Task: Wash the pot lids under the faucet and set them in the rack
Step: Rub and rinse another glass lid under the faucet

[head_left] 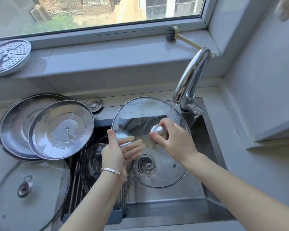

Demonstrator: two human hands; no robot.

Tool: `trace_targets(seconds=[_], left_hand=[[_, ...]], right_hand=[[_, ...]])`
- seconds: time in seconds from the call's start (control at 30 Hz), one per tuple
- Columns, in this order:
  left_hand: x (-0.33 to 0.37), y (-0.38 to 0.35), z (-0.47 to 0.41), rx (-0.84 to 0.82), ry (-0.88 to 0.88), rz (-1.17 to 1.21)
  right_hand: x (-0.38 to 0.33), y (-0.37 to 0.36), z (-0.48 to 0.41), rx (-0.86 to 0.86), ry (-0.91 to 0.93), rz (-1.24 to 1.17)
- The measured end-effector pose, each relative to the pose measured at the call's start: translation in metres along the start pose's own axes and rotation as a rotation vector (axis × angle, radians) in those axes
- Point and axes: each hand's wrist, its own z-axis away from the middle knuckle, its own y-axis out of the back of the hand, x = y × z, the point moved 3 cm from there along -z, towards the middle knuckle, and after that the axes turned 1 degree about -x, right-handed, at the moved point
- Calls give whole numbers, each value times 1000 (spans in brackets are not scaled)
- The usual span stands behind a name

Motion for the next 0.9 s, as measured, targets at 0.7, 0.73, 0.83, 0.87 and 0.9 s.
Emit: trace_targets(seconds=[0.7,0.73,0.83,0.87,0.9], left_hand=[[-7,8,6,43,79,97],[-7,7,6,44,72,94],[-5,4,8,61,27,45],[-4,2,10,69,10,24],[-3,1,11,69,0,9]], right_hand=[[9,-10,-10,142,-140,-420],[6,-11,-11,94,-160,-370],[-4,-13,-7,22,-233,-113],[-7,-12,-6,33,-259,-86],[-7,-12,-5,41,-284,-72]])
